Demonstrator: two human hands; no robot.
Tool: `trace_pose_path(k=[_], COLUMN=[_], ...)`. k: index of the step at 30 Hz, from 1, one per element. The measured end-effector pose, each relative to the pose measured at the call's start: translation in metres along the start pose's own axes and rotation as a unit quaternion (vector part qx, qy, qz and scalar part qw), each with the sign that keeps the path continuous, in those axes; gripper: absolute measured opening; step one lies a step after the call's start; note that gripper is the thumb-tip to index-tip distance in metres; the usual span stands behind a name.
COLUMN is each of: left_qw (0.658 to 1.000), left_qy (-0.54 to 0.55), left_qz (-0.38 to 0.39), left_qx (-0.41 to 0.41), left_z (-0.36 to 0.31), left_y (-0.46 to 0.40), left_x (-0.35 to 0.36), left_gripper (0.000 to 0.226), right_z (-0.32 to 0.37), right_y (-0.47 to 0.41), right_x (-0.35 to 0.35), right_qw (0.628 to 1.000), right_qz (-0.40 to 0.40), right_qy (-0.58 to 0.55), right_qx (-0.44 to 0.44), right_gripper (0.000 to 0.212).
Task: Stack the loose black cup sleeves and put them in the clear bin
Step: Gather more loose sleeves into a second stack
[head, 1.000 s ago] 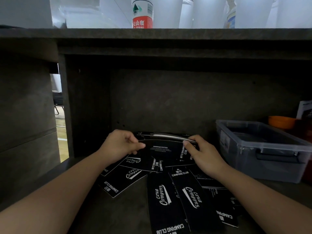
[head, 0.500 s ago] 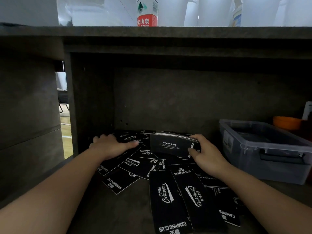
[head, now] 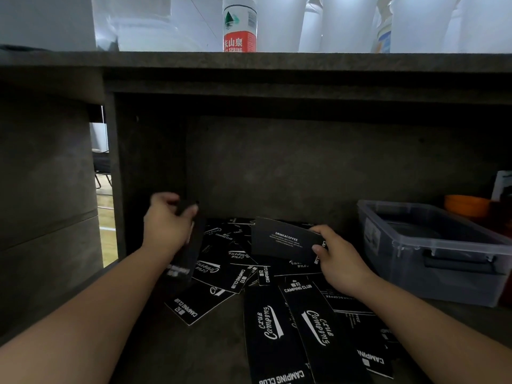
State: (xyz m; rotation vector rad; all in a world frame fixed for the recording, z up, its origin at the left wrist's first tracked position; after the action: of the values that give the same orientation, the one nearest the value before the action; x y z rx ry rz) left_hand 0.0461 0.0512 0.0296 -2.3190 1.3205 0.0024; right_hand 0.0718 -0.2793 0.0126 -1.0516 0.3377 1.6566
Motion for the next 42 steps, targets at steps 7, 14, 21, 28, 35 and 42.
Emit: trace_pose_path(k=[7,14,21,28,35,42], left_qw=[0.923,0.908,0.869,0.943,0.932,0.931], left_qy=[0.37,0.394,0.478,0.172,-0.229,-0.221], left_qz=[0.094,0.123,0.103,0.282,0.271,0.267], left_qx=[-0.052,-0.075,-0.079,-0.028,0.068,0.118], left_z=[0.005,0.006,0.01,-0.004,-0.009,-0.019], left_y=[0.003,0.004,-0.001,0.023,0.022,0.025], left_x=[0.026,0.03,0.029,0.068,0.073,0.079], left_gripper=[0.017,0.019,0.012,0.011,0.017,0.016], right_z=[0.001,0.001,0.0,0.001,0.004,-0.001], right_y=[0.001,0.0,-0.001,0.001,0.003,-0.001], right_x=[-0.001,-0.001,0.0,0.0,0.0,-0.001], right_qw=[1.0,1.0,1.0,0.999,0.997,0.999], right_qz=[0.001,-0.006,0.004,0.007,0.004,-0.006], right_qy=[0.001,-0.01,-0.01,-0.048,-0.076,-0.05], right_qx=[0.004,-0.003,-0.001,0.003,-0.002,-0.001], right_gripper=[0.029,0.026,0.026,0.024,0.024,0.024])
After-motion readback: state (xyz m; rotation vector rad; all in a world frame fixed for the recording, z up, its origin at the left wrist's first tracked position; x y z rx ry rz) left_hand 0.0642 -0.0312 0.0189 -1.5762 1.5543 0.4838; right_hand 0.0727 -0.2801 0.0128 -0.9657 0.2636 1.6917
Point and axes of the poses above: each hand's wrist, its own y-axis away from the middle knuckle, its own x-axis out of the palm, z = x × y, the point moved 8 cm from there along -y, towards the middle knuckle, and after that the axes turned 13 degrees about z, right-handed, at the moved point
